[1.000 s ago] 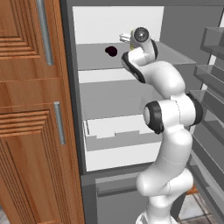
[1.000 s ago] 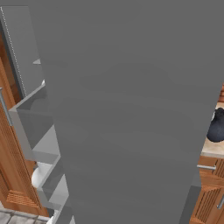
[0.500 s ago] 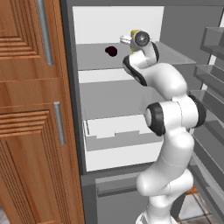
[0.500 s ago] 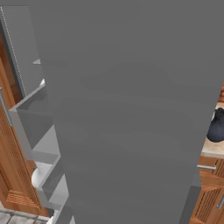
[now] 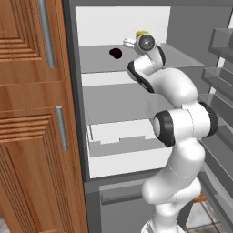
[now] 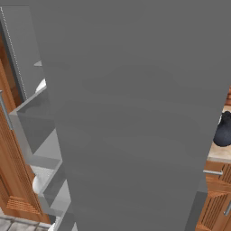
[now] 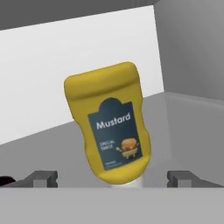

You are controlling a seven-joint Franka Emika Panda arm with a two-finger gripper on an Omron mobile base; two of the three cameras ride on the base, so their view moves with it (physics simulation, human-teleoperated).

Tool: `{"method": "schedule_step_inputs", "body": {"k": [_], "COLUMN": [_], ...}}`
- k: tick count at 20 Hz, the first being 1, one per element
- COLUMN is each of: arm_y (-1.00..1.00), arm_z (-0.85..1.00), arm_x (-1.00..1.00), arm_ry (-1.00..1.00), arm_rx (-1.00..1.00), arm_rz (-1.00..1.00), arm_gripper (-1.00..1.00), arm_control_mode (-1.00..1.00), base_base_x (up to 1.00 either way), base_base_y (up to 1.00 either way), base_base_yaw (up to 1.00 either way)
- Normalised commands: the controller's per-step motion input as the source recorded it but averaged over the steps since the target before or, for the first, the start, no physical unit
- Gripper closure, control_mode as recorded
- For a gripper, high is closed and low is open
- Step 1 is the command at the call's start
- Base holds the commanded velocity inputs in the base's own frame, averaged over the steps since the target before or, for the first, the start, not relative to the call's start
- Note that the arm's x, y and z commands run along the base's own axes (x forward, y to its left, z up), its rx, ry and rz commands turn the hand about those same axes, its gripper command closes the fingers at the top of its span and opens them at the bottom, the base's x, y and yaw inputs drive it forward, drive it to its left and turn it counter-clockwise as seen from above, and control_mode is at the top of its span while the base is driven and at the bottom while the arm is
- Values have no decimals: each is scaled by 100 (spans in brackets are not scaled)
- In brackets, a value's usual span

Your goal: Move the mustard and eggplant from the second highest shelf to the top shelf to make space. Then, place the pitcher from the counter on the cleared second highest shelf.

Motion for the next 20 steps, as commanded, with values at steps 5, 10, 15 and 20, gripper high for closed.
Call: {"method": "schedule_step_inputs", "body": {"k": [5, 10, 15, 20], "arm_y": [25, 16, 8, 2], "arm_z": [0, 1, 0, 0], "arm_x": [-48, -77, -86, -93], "arm_ry": [0, 0, 1, 4], "arm_rx": [-1, -1, 0, 0], "arm_rz": [2, 1, 0, 0], "arm_gripper": [-100, -100, -100, -100], "arm_control_mode": [-100, -100, -100, -100], "base_base_x": [0, 0, 0, 0], "base_base_y": [0, 0, 0, 0], "base_base_yaw": [0, 0, 0, 0]}}
